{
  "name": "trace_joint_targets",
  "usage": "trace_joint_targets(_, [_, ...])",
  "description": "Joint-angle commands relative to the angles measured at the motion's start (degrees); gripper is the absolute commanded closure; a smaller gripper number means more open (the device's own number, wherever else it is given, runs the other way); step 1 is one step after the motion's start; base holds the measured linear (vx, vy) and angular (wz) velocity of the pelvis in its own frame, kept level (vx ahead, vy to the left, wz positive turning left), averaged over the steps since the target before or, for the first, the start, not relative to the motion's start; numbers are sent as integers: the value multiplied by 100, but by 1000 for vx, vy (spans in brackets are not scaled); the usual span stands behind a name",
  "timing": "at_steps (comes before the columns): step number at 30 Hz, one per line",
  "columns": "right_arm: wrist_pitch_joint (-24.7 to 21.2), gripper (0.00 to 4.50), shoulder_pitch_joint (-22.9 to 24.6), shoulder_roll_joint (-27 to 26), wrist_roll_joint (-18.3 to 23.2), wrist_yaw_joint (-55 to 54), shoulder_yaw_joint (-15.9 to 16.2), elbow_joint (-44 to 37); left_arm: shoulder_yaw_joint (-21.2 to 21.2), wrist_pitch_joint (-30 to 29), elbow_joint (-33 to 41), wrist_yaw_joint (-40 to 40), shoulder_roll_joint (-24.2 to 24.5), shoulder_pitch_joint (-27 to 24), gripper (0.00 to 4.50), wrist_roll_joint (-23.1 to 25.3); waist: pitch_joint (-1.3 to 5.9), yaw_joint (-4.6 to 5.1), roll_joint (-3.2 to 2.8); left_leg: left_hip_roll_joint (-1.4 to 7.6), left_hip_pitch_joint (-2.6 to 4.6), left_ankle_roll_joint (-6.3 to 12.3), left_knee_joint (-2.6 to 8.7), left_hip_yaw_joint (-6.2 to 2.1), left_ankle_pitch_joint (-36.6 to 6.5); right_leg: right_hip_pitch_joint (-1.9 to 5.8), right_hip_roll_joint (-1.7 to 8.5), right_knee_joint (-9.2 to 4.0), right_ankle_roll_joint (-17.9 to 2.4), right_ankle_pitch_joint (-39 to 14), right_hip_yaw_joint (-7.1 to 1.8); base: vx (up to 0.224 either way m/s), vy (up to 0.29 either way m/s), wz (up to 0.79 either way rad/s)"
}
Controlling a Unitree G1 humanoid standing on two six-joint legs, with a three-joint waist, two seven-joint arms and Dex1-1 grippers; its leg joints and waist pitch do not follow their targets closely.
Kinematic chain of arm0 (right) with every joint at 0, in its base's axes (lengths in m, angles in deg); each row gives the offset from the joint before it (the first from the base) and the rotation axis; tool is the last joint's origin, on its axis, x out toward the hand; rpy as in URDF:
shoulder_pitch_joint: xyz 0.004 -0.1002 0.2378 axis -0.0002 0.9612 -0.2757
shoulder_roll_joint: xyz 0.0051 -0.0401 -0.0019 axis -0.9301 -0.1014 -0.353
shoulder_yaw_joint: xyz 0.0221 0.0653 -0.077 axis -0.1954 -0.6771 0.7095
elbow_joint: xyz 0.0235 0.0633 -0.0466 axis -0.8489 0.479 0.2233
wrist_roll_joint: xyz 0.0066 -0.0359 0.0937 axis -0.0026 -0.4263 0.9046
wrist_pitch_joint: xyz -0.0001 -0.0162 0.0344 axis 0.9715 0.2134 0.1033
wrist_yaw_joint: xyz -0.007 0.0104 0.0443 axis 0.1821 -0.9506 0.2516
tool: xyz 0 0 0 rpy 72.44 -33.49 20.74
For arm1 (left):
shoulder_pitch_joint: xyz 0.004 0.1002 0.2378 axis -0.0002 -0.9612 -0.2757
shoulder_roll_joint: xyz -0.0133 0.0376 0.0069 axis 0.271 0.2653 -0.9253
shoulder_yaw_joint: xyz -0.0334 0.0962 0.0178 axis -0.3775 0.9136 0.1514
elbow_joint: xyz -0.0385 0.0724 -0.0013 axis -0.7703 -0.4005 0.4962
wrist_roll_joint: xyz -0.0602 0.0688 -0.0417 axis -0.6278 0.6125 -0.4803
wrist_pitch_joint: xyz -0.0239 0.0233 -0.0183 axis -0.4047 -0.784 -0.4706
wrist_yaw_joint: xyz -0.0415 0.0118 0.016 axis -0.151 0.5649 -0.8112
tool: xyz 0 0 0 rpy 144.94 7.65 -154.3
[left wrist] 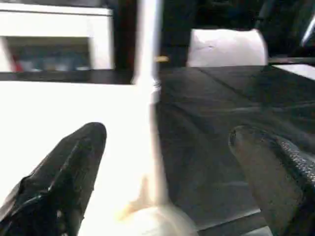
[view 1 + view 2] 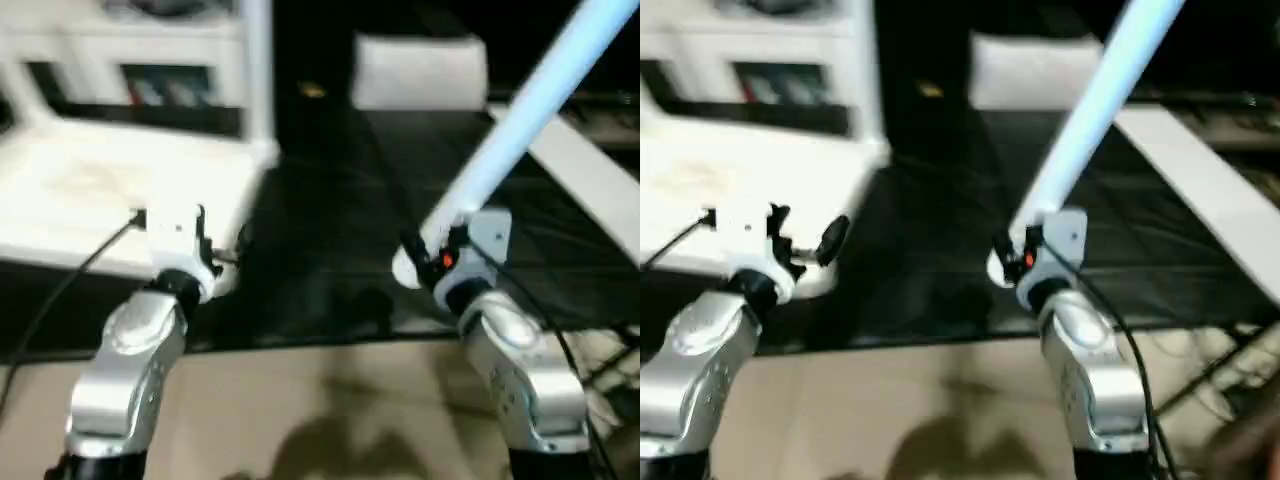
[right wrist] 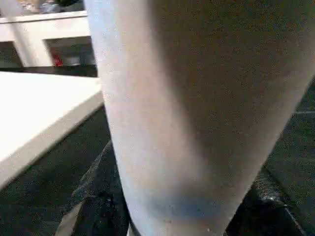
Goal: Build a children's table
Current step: Move to table
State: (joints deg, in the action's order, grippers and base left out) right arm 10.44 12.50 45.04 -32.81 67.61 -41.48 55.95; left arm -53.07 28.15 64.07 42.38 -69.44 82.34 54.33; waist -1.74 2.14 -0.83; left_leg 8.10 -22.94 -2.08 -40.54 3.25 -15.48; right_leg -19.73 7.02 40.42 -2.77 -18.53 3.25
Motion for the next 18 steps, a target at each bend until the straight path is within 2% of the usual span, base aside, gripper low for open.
trace_joint_targets(1, [-14,261,-71,33,10,45,68,-147,0,-55,56,-7,-21,57,0,33,326,12,-263,474,706,2759,836,-444,1726,-538,-434,483,121,-480,230,-42,275,6])
trace_joint_targets(2, [-18,261,-69,32,6,46,72,-152,-6,-60,57,-7,-24,59,0,30,316,-54,-203,573,555,3143,873,-256,2467,-664,-364,553,505,-219,247,-42,275,6])
trace_joint_targets(3, [-27,261,-60,38,-12,61,101,-163,-29,-58,37,-26,-28,73,0,38,284,-160,-127,598,432,3105,968,-49,2309,-651,-311,525,705,-16,259,-50,245,8])
trace_joint_targets(4, [-22,261,-55,52,-24,69,116,-166,-35,-55,27,-32,-33,72,0,42,275,-205,-39,621,395,2969,1025,-4,1884,-581,-238,402,699,128,177,-71,209,-2])
trace_joint_targets(5, [-20,261,-53,57,-29,71,121,-167,-37,-53,24,-34,-34,71,0,43,249,-306,202,421,275,2180,1038,194,512,-404,30,-159,578,317,-140,-71,209,-2])
trace_joint_targets(6, [-26,261,-48,65,-30,79,128,-169,-34,-46,15,-30,-35,64,0,50,300,-400,455,152,146,1525,757,343,-443,-287,486,-666,908,-252,-553,-76,171,14])
trace_joint_targets(7, [-26,261,-45,66,-31,84,131,-169,-30,-37,8,-24,-32,54,0,61,252,-544,407,-161,-82,526,-547,-40,-931,-262,1377,-1295,705,-1925,-1416,-69,211,5])
trace_joint_targets(8, [-26,261,-45,66,-31,84,131,-169,-30,-37,8,-24,-32,54,0,61,225,-428,324,-168,-476,-135,-767,-345,-644,139,1341,-1152,218,-2537,-1154,-69,211,5])
trace_joint_targets(9, [-8,261,-41,70,-23,86,118,-169,-23,-33,11,-16,-47,43,0,51,122,-504,262,-15,-273,-309,-578,-355,-732,13,1142,-1240,-561,-2406,-1053,-63,253,-13])
trace_joint_targets(10, [17,261,-49,72,-26,84,104,-162,-15,-30,16,-11,-47,37,0,55,113,-496,287,12,-125,-253,-413,-316,-779,-17,958,-1259,-893,-2231,-969,-72,260,4])
trace_joint_targets(11, [31,261,-53,73,-30,82,97,-159,-11,-29,18,-10,-48,35,0,57,141,-471,178,60,-23,65,210,-202,-568,97,505,-1158,-1279,-1740,-689,-72,260,4])
trace_joint_targets(12, [37,261,-55,74,-31,82,94,-157,-10,-29,19,-9,-48,34,0,58,181,-442,56,80,150,297,517,-137,-362,25,242,-1059,-1238,-1623,-519,-78,317,19])
trace_joint_targets(13, [38,261,-56,73,-31,82,93,-157,-11,-29,20,-7,-50,33,0,57,198,7,-148,323,564,1352,1141,-307,-604,-493,-520,117,-458,-610,61,-81,335,14])
trace_joint_targets(14, [52,261,-65,63,-26,88,77,-148,-19,-32,28,10,-69,22,0,50,197,-66,-219,283,583,1605,1152,-276,-474,-544,-516,286,-258,-431,173,-81,335,14])
trace_joint_targets(15, [46,261,-76,47,9,98,66,-151,-41,-42,43,39,-99,-7,0,50,159,-75,-237,319,601,2093,1100,-227,44,-664,-474,356,-31,-228,261,-71,297,7])
trace_joint_targets(16, [34,261,-76,43,29,101,66,-160,-58,-48,52,57,-120,-24,0,45,141,-73,-191,365,582,2187,1080,-217,243,-654,-446,309,23,-145,279,-56,270,4])
trace_joint_targets(17, [70,261,-56,34,59,116,55,-181,-48,-60,83,28,-126,-62,0,19,162,-95,-149,393,556,2093,1110,-247,349,-540,-381,192,64,35,279,-56,270,4])
trace_joint_targets(18, [70,261,-56,34,59,116,55,-181,-48,-60,83,28,-126,-62,0,19,174,-131,-116,405,571,1943,1140,-232,265,-517,-349,109,83,101,259,-64,234,-5])
